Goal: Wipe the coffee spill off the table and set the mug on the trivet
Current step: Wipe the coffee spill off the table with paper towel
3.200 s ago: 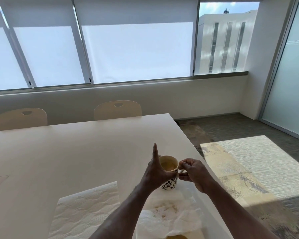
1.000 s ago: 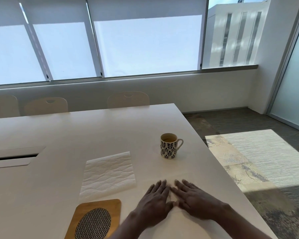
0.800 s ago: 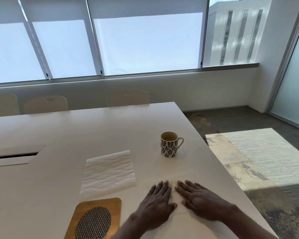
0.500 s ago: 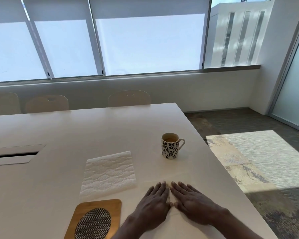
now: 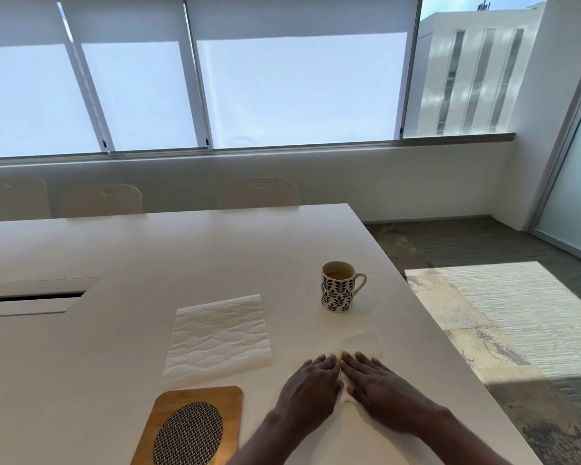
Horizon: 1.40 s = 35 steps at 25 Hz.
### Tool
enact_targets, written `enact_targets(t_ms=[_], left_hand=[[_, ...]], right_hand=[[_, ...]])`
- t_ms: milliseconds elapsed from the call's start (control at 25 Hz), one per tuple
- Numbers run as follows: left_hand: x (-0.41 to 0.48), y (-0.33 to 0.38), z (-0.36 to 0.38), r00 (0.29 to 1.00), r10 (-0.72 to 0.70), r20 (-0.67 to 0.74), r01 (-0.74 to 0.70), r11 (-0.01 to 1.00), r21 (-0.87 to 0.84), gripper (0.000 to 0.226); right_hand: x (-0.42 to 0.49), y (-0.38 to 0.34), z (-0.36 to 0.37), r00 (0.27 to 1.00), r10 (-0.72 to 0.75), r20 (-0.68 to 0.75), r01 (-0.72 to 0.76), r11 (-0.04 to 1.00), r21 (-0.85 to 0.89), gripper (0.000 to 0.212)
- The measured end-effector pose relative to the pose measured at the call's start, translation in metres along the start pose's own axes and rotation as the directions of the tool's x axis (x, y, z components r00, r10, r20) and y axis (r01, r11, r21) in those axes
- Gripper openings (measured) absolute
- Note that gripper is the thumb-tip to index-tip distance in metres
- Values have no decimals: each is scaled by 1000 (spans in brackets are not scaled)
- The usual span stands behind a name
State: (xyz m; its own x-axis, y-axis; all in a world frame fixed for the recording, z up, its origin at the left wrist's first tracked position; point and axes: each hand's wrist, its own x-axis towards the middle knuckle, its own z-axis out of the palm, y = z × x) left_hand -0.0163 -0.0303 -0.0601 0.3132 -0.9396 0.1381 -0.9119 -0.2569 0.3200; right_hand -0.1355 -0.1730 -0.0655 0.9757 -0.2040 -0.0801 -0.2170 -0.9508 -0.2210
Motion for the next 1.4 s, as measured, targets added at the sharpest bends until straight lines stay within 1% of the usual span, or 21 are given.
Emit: enact_targets(t_ms=[160,240,320,400,440,480,640,760,880,960,1000,1080,1160,1200,1280,1320,1400], left_hand=[[-14,2,-3,999,10,-49,-15,994,-111,39],[-21,-1,-8,996,-45,-77,34,990,-138,47],[-28,-10,-12,989,-121,-87,115,991,-74,60],[-33,-13,-12,986,-164,-25,164,986,-3,64],[-33,-11,-12,986,-165,12,164,986,16,62],[-31,-7,-11,988,-150,32,150,988,22,59],[-13,6,-1,998,-48,49,47,999,21,51],[-10,4,3,996,-9,86,4,998,62,55],[-21,-1,-2,989,4,150,-4,1000,-5,66],[-24,-3,-8,987,12,161,-8,1000,-22,68],[-24,-4,-11,990,8,139,-3,999,-38,65],[-23,-1,-16,999,-33,37,36,996,-87,49],[-19,2,-20,990,-112,-90,106,992,-70,32],[-18,3,-21,978,-155,-139,150,988,-46,28],[-18,4,-18,954,-212,-213,224,974,34,26],[-19,5,-15,947,-217,-238,243,966,84,25],[-21,11,-8,949,-206,-240,241,962,127,26]], right_hand=[[-8,-10,-5,999,-36,13,35,997,63,54],[-11,-7,-19,999,-34,16,32,997,75,54],[-12,-2,-33,1000,30,3,-30,997,73,57],[-11,1,-40,994,105,40,-106,994,25,61],[-10,-2,-40,990,123,66,-123,992,-6,62],[-8,-7,-37,990,120,68,-119,993,-25,61],[0,-32,-18,999,41,-13,-41,999,-32,57],[-6,-38,-9,1000,18,-17,-20,994,-106,61],[-22,-34,-3,1000,1,-17,-4,981,-193,62],[-26,-31,-2,1000,14,-11,-16,976,-217,61],[-24,-30,-4,1000,25,-8,-26,975,-222,60],[-13,-31,-8,999,48,-17,-51,976,-214,58],[-3,-36,-11,998,34,-57,-44,983,-177,58],[0,-38,-10,997,14,-73,-25,987,-158,59],[-4,-40,-3,995,-40,-92,27,990,-141,61],[-8,-38,1,994,-63,-95,49,989,-142,61],[-19,-31,5,992,-74,-104,57,986,-155,59]])
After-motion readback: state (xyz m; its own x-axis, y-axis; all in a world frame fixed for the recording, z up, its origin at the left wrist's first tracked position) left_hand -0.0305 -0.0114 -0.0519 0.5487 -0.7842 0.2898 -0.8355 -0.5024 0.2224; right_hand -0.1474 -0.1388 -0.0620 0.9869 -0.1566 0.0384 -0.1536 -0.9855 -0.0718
